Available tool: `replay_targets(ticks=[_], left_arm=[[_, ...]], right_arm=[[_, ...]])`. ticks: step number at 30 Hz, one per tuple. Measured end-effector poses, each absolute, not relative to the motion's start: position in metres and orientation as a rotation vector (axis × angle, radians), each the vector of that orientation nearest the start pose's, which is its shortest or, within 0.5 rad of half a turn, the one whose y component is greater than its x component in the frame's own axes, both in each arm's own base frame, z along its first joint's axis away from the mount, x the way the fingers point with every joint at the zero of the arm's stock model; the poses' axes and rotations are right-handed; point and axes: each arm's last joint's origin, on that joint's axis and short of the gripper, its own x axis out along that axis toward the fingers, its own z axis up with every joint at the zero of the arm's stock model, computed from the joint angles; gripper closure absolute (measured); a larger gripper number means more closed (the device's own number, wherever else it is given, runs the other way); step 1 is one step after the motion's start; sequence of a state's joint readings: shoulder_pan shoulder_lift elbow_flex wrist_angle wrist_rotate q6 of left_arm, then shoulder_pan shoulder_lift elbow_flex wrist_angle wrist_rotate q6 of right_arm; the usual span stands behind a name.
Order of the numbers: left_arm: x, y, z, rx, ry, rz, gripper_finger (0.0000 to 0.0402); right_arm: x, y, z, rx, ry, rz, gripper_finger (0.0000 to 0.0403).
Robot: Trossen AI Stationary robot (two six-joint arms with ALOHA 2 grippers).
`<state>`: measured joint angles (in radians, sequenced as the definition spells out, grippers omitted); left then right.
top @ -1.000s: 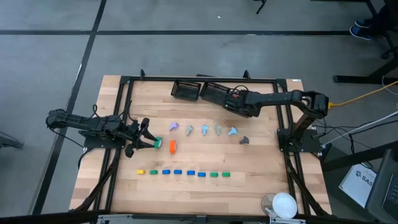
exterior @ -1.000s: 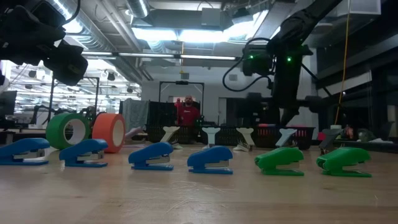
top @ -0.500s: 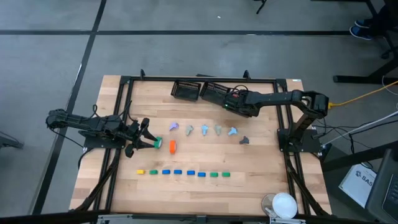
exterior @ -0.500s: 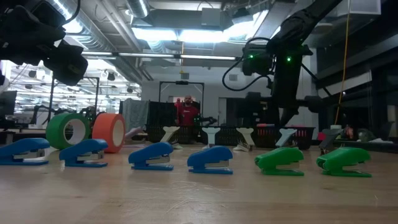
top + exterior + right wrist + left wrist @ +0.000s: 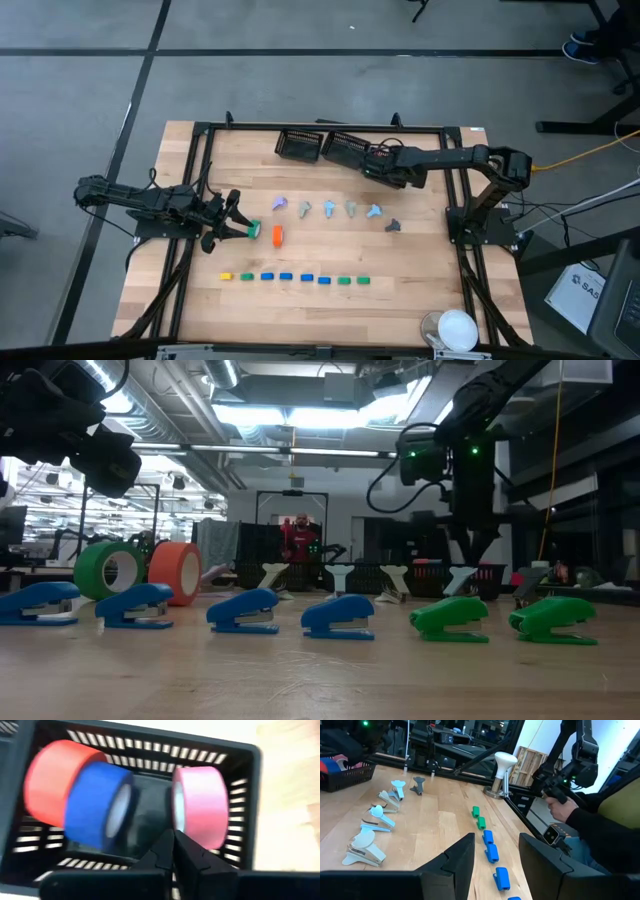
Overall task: Pick and place Stapler, Stapler remover, tape
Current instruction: Adjust the tapes in the right black bin
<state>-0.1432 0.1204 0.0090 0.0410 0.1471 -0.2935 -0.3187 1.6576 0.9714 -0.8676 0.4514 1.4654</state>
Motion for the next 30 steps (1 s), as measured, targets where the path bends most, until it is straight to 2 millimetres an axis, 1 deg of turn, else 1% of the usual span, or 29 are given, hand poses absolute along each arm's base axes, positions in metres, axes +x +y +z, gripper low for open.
replay_targets(ticks=[4,13,19,22,30], left_arm=[[0.1025,-0.019,0.1608,-0.292,0.113,-0.278,0.0251],[0.1025,-0.019,0.1608,-0.292,0.113,-0.278,0.0251],[0.1025,-0.0191,0.1608,-0.291,0.113,-0.278,0.0251],[0.1025,-0.0191,0.1608,-0.291,0.112,-0.278,0.0251],[0.1025,-0.0191,0.1608,-0.292,0.113,-0.278,0.0251]], right_arm=[[0.2514,-0.0962,0.1639,0.989,0.816,-1.638,0.0397],[0.2496,-0.0963,0.1645,0.981,0.79,-1.676,0.0383],[0.2491,-0.0962,0.1645,1.01,0.757,-1.705,0.0397],[0.2505,-0.0967,0.1644,1.019,0.742,-1.698,0.0398],[0.255,-0.0982,0.1644,1.045,0.697,-1.671,0.0369]])
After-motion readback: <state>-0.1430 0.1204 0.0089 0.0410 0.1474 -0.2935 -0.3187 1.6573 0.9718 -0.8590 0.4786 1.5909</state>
